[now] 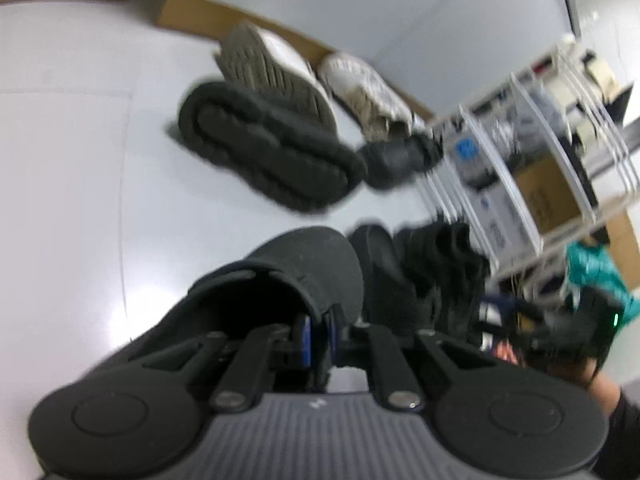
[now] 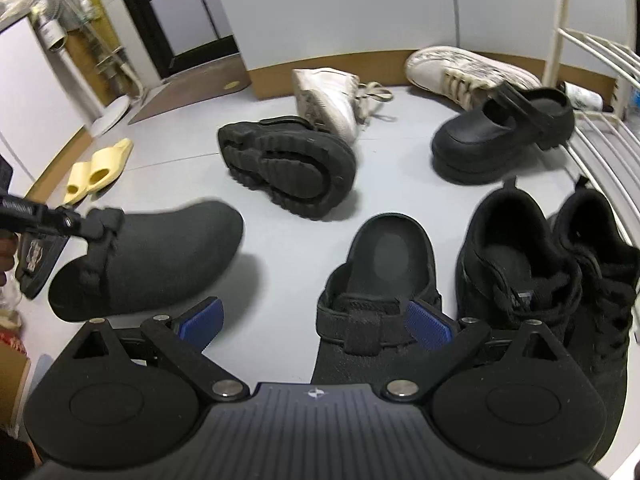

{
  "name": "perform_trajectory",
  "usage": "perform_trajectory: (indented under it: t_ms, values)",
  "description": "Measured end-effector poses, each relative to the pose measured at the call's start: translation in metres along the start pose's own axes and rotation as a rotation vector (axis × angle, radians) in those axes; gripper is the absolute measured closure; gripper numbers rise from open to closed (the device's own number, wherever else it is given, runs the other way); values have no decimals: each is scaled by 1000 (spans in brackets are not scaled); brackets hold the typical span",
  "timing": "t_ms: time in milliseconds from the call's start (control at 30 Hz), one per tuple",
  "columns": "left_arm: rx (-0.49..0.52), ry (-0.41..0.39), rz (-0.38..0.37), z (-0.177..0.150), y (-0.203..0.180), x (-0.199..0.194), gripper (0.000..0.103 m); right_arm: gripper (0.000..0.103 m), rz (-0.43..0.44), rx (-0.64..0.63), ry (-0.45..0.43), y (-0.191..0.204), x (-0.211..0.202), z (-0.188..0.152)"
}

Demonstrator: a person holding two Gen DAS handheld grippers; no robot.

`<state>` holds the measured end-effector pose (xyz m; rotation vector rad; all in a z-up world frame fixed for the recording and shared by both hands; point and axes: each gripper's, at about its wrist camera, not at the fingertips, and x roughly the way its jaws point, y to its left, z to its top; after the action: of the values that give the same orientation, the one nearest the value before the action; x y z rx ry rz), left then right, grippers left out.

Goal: Organize scattered shoes
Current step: 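Lift and carry the second grey clog toward the sneaker row with the left tool, then lower the grey clog beside the first grey clog and open the left tool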

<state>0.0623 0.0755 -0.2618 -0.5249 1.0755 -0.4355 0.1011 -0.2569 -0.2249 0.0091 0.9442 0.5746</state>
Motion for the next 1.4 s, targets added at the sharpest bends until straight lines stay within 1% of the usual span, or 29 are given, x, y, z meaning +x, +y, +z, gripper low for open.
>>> perform_trajectory:
  t_ms: [133,400,500,533,600,633,700,733,800,867,933,1000,1067,1133,1233,1300,1400]
  values:
    - [8,56,-34,-11,3,10,94,3,24,-28,31,8,7,0]
    - [47,100,-72,-20,4,25,94,3,23,-14,58,7,10,0]
    - [77,122,-88,-19,-1,39,94,3,32,-23,67,11,12,-1]
    - [68,131,-89,-18,1,43,94,3,35,-26,68,12,13,-2]
    - [39,156,-50,-18,8,50,91,3,39,-29,73,14,13,-3]
    - [24,168,-28,-18,11,54,86,3,40,-26,77,13,14,-3]
    - [-17,177,-35,-20,17,54,86,3,43,-19,86,13,16,-4]
    - [-32,164,-28,-23,18,49,85,3,46,-18,89,14,16,-5]
    - [-37,130,8,-26,17,35,78,3,56,-25,94,16,18,-6]
    - [-61,111,19,-28,19,23,67,3,67,-39,100,18,21,-7]
    - [-81,93,28,-28,22,13,64,3,77,-60,101,21,25,-6]
    - [-85,78,47,-29,24,2,62,3,83,-77,101,22,30,-5]
    - [-92,68,55,-26,23,-2,56,3,84,-85,101,24,36,-4]
    - [-100,53,62,-24,23,-5,53,3,93,-97,102,28,44,0]
    - [-113,24,72,-19,22,-9,49,3,121,-158,96,43,56,6]
    - [-117,5,78,-17,23,-13,47,3,144,-205,104,54,65,8]
    - [-123,5,83,-18,24,-11,46,3,173,-298,137,68,81,5]
